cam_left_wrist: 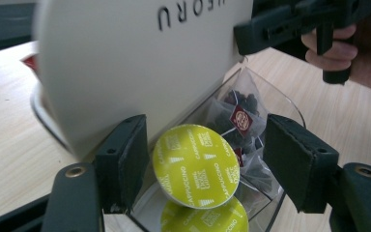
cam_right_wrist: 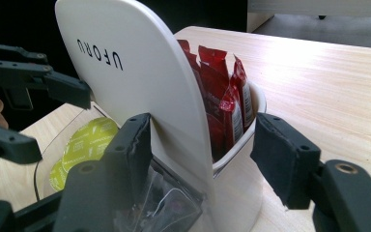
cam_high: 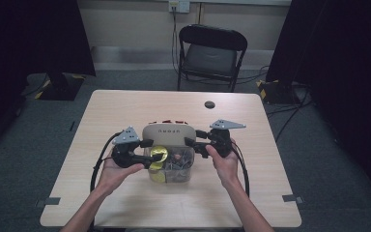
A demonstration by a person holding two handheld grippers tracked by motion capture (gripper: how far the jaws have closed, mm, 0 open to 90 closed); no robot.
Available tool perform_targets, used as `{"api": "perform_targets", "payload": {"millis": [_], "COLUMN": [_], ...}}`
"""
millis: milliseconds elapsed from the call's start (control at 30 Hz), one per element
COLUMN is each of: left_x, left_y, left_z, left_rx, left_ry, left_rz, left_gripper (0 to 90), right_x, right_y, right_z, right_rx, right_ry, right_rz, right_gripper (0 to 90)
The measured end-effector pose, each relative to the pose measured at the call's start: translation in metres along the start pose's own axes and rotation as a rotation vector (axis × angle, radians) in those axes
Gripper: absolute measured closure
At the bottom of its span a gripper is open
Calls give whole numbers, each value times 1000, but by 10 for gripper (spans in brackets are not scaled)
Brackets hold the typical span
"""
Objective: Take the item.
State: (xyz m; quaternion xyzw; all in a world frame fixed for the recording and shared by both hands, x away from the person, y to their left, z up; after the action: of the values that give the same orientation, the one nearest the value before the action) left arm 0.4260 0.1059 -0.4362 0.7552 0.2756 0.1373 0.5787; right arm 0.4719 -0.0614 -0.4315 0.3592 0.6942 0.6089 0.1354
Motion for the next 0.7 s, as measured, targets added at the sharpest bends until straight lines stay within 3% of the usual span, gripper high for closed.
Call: {"api": "perform_targets", "payload": {"millis": [300, 433, 467, 600, 633, 700], "left_x": [-1, -5, -6, -7, -5, -3], "left_y": [-7, -10, -11, -10, -11, -11], "left_z": [3, 5, 5, 8, 5, 2], "left_rx": [33, 32, 37, 33, 34, 32], "left_ry": [10, 1, 8, 18, 40, 45], "left_rz": [22, 11, 30, 33, 50, 39], "left_gripper": [319, 320, 318, 316, 316, 313], "right_x": [0, -1, -1, 0, -1, -1], "right_y": [-1, -1, -1, -1, -1, -1], "right_z": [0, 0, 0, -1, -1, -1], "right_rx": [2, 2, 3, 4, 5, 4], "right_ry": [0, -1, -2, -1, -2, -3], "right_rz": [2, 0, 0, 0, -1, 0], "right_gripper": [390, 390, 390, 390, 390, 391]}}
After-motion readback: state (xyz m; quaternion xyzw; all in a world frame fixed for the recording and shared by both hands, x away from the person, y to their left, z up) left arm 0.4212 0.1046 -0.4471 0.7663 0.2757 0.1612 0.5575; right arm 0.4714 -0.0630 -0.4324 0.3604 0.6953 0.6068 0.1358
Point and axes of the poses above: each handheld gripper's, and its own axes: z roughly forward along the jaws, y roughly out of its top, x roughly to its left, the point moved 9 cm from there along z, roughly forward along the jaws, and after that the axes turned 11 degrees about -x, right-handed, at the moved point
